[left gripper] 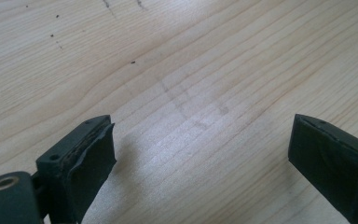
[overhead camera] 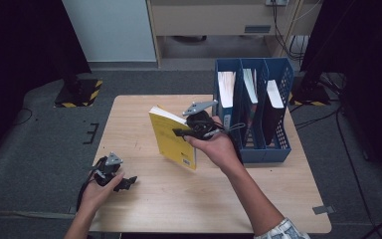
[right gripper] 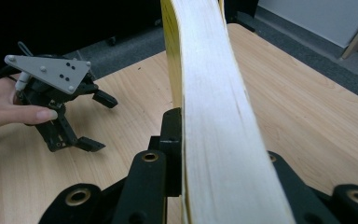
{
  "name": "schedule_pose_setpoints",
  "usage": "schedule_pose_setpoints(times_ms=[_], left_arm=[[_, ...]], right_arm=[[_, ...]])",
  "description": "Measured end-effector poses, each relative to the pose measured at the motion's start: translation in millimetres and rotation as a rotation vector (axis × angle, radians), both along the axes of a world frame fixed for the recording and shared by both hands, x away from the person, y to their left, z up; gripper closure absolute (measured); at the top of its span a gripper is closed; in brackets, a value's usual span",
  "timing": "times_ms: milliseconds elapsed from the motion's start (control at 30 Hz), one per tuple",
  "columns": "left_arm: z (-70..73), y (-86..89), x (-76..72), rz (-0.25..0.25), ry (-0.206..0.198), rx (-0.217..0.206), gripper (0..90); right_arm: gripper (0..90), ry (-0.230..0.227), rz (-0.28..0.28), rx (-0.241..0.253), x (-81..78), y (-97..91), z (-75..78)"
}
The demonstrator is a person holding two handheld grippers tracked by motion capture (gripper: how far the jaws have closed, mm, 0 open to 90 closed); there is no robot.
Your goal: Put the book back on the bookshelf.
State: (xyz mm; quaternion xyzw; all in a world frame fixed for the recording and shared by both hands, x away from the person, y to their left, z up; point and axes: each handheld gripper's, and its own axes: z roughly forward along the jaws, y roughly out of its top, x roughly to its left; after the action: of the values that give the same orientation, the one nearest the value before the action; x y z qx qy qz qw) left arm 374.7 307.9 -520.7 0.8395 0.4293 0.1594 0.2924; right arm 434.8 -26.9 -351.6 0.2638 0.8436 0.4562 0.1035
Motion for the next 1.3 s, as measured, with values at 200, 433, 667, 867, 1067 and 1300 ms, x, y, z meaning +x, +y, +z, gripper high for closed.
schedule_pose_setpoints(times_ms=[200, 433, 667, 867, 1067, 1300], left_arm=[[-0.8, 0.6, -0.4, 0.005, -0.007, 0.001, 6.3], [-4.8, -0.9, -1.0, 0.010, 0.011, 0.002, 4.2], [-3.6, -1.5, -2.1, 0.007, 0.000, -0.003, 4.3], [-3.9, -1.4, -2.4, 0.011, 0.004, -0.041, 4.4], [-6.5, -1.1, -2.1, 0.019, 0.004, -0.034, 4.3], [-7.5, -1.1, -1.9, 0.025, 0.002, -0.027, 4.2]], right_arm=[[75.2, -0.008, -0.021, -0.004, -1.1, -13.0, 3.2], [75.2, -0.014, -0.033, 0.010, -2.6, -23.4, 4.9], [75.2, -0.019, -0.030, 0.015, -6.7, -33.1, 7.0], [75.2, -0.018, -0.040, 0.016, -9.9, -42.1, 8.0], [75.1, -0.016, -0.043, 0.021, -13.2, -51.9, 7.4], [75.1, -0.021, -0.045, 0.016, -22.9, -65.2, 10.7]])
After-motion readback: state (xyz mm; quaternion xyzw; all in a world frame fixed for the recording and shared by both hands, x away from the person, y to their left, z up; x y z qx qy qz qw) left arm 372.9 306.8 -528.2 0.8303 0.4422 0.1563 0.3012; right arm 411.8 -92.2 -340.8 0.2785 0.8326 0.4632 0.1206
